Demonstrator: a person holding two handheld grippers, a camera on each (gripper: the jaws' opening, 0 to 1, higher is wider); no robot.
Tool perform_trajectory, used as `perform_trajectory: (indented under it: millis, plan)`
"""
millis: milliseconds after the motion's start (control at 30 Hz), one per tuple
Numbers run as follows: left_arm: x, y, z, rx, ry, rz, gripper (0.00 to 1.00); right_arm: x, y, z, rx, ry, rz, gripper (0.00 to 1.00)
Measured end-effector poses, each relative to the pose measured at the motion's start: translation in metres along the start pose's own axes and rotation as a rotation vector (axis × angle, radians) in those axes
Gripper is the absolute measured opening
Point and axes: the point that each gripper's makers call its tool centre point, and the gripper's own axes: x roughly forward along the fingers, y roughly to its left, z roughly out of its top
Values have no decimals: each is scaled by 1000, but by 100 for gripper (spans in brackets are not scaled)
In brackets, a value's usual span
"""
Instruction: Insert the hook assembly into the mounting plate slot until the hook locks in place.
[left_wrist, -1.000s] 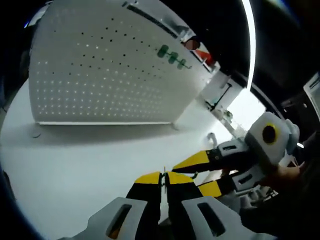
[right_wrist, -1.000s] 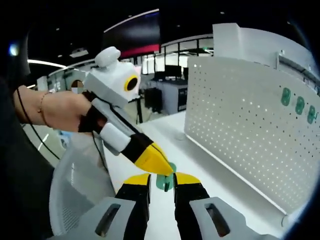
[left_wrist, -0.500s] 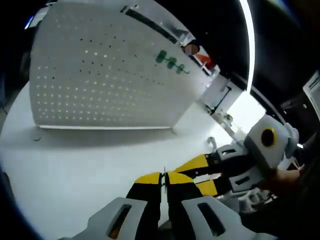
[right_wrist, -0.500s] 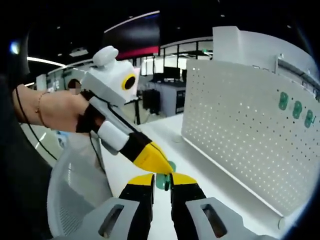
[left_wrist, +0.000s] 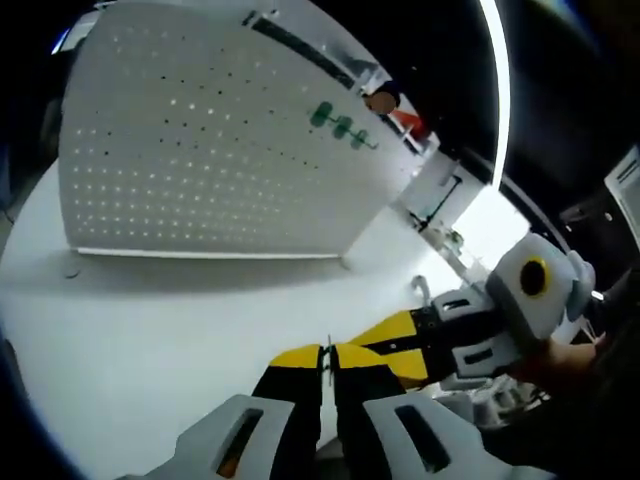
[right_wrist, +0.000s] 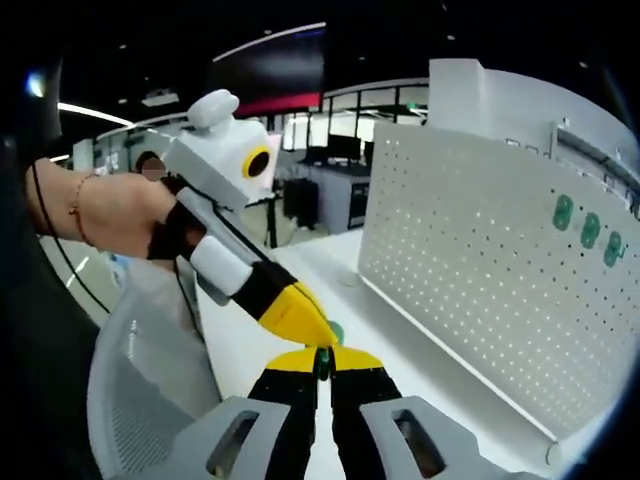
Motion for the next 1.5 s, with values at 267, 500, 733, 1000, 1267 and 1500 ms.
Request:
perform_trajectory:
  millis: [267, 500, 733, 1000, 1267, 1500]
  plan:
    - [-1, 0, 2, 5, -15, 1, 2, 0, -1, 3, -11, -9, 1, 1]
    - [-3, -1, 3, 15, -36, -21, 3, -1, -2, 3, 19, -16, -1, 0]
    - [-5, -2, 10, 96, -79, -35, 4, -2, -4, 9, 17, -30, -11, 0]
    - [-8, -5, 16, 148, -117, -55, 18, -3, -4, 8, 37, -27, -7, 0]
    - [-14, -15, 21, 163, -160, -115, 28, -7, -8, 7, 39, -25, -18, 0]
    - [-14, -31, 19, 209, -153, -175, 43, -11, -15, 8, 68, -40, -32, 0]
